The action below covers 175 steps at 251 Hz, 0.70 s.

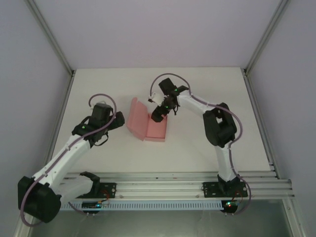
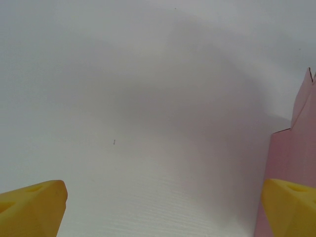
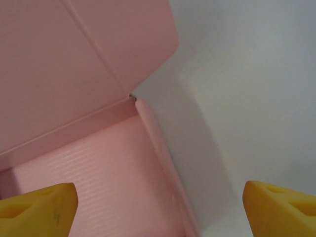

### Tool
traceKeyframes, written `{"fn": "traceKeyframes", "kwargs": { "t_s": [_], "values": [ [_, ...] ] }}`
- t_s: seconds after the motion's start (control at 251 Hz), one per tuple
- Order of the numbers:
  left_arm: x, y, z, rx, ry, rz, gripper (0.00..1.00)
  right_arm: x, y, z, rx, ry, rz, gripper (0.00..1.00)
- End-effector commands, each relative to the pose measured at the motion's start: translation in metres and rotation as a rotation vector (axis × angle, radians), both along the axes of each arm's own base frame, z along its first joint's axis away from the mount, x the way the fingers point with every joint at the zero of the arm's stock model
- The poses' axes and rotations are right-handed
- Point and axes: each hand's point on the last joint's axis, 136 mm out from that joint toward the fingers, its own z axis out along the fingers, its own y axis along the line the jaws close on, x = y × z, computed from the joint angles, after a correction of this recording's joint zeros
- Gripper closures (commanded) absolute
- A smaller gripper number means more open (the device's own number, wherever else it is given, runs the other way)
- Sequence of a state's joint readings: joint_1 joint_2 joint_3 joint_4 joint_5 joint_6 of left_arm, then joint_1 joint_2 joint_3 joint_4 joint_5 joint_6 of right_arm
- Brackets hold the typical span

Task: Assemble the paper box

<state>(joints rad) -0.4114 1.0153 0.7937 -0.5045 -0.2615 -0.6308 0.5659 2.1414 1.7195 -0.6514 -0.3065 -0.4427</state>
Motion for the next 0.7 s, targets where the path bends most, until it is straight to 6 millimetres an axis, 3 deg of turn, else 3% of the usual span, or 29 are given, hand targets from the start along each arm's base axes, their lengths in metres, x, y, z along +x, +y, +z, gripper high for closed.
{"fn": "traceKeyframes", "kwargs": {
  "t_s": [0.0,0.108,0.251,0.391,0.483,0.694],
  "values": [
    [0.002,0.001,0.015,-0.050,-0.060,0.018,0.00,-0.009,0.001,-0.016,-0.044,0.088,0.068,0.18],
    [-0.002,0.007,0.018,-0.028,-0.069,0.028,0.00,-0.004,0.004,-0.029,-0.074,0.093,0.035,0.50],
    [-0.003,0.007,0.029,-0.032,-0.111,0.009,0.00,0.003,-0.002,-0.033,-0.089,0.080,-0.068,0.75],
    [0.001,0.003,0.045,-0.040,-0.166,-0.022,0.00,0.017,-0.022,-0.030,-0.118,0.023,-0.292,0.90],
    [0.001,0.005,0.051,-0.031,-0.175,-0.010,0.00,0.023,-0.059,-0.029,-0.212,-0.038,-0.550,0.97],
    [0.003,0.005,0.053,-0.045,-0.169,0.002,0.01,-0.017,-0.115,-0.026,-0.341,-0.068,-1.084,0.98]
  ]
}}
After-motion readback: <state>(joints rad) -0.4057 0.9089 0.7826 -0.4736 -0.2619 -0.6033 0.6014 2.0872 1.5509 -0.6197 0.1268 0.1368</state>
